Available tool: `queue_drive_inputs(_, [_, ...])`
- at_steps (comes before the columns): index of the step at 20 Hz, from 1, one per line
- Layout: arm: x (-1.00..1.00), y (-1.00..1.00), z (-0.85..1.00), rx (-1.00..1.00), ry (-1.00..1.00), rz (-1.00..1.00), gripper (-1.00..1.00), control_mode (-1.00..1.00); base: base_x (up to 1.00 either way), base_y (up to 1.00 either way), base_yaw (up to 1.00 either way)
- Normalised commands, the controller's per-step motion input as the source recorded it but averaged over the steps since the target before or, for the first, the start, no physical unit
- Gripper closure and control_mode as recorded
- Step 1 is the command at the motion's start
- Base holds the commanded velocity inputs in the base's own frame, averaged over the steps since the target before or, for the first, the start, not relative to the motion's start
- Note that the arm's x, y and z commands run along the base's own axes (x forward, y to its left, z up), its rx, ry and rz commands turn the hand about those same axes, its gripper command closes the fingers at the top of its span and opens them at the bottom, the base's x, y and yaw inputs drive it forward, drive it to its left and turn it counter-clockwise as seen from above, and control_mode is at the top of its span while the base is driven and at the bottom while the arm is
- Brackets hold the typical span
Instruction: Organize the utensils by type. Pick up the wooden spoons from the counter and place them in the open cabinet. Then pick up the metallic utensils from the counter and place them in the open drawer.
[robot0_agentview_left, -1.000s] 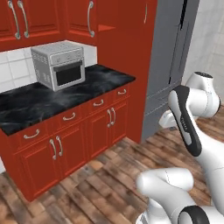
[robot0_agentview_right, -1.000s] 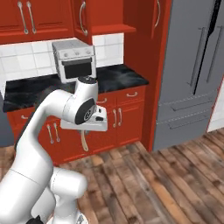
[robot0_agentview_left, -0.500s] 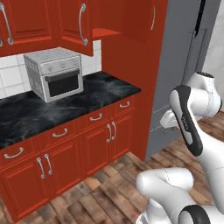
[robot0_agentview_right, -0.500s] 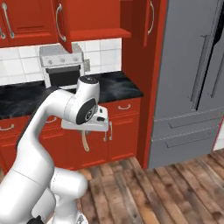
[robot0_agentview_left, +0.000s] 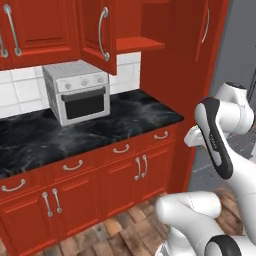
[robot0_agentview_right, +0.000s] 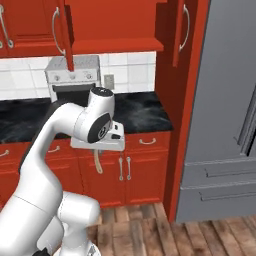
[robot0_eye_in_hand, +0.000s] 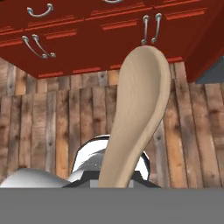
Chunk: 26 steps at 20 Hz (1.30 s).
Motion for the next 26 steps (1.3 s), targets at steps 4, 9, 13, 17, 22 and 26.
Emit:
queue_drive_inputs(4, [0.00, 0.00, 0.00, 0.00, 0.00, 0.00, 1.00, 1.00, 0.73, -0.42, 0.31])
queue_drive_inputs(9, [0.00, 0.00, 0.00, 0.00, 0.00, 0.00, 1.00, 1.00, 0.60, -0.28, 0.27])
queue_drive_inputs(13, [0.00, 0.00, 0.00, 0.00, 0.00, 0.00, 1.00, 1.00, 0.63, -0.31, 0.28])
queue_drive_inputs(17, [0.00, 0.00, 0.00, 0.00, 0.00, 0.00, 1.00, 1.00, 0.69, -0.28, 0.22])
queue_drive_inputs(22, [0.00, 0.00, 0.00, 0.00, 0.00, 0.00, 1.00, 1.00, 0.64, -0.37, 0.12])
queue_drive_inputs(26, [0.00, 0.00, 0.00, 0.00, 0.00, 0.00, 1.00, 1.00, 0.67, -0.21, 0.12])
